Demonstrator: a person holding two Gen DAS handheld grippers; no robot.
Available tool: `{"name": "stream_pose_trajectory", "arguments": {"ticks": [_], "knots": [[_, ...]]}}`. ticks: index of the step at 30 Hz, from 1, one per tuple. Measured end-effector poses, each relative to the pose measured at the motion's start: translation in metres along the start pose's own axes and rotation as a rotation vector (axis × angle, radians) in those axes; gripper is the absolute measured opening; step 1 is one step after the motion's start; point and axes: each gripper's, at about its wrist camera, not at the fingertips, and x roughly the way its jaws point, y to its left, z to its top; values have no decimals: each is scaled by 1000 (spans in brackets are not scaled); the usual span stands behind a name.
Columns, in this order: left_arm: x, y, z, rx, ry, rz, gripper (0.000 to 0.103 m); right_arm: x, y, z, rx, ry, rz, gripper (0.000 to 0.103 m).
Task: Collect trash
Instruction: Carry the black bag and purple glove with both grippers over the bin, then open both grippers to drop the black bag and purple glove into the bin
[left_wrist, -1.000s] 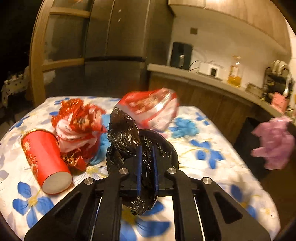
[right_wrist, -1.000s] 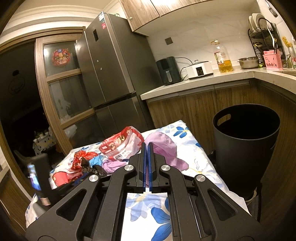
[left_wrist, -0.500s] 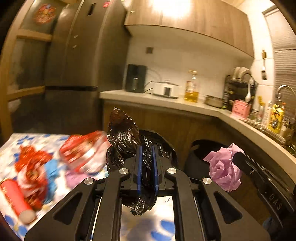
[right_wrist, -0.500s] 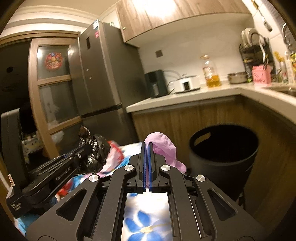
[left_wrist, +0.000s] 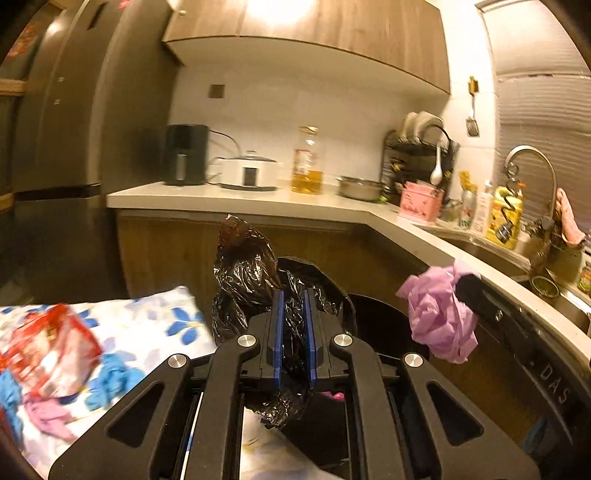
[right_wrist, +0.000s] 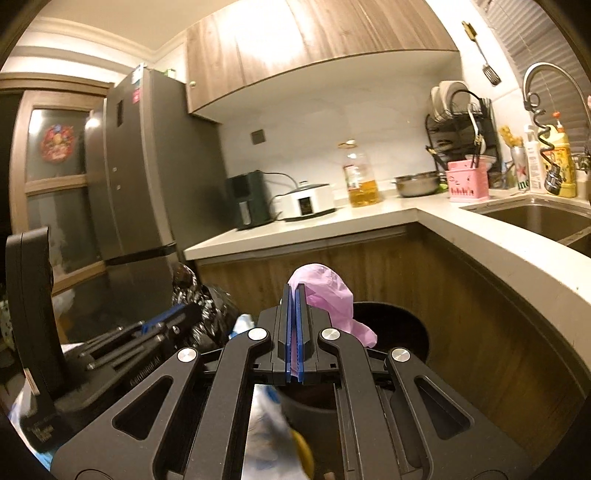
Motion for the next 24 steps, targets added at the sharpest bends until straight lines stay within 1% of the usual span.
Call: {"name": "stream_pose_trajectory", "arguments": {"ticks": [4, 8, 10, 19, 24], "knots": [[25, -14, -2, 28, 40, -66, 10, 12, -15, 3, 0, 13, -20, 2], [40, -23, -4, 67, 46, -102, 10, 22, -26, 5, 5, 26, -24, 2], [44, -26, -3, 68, 51, -120, 10, 26, -29, 6, 9, 31, -24, 2], [61, -27, 1, 67, 68, -145, 12, 40, -35, 6, 11, 48, -20, 2], [68, -28, 1, 77, 84, -144, 12, 45, -35, 7, 10, 55, -20, 3]]}}
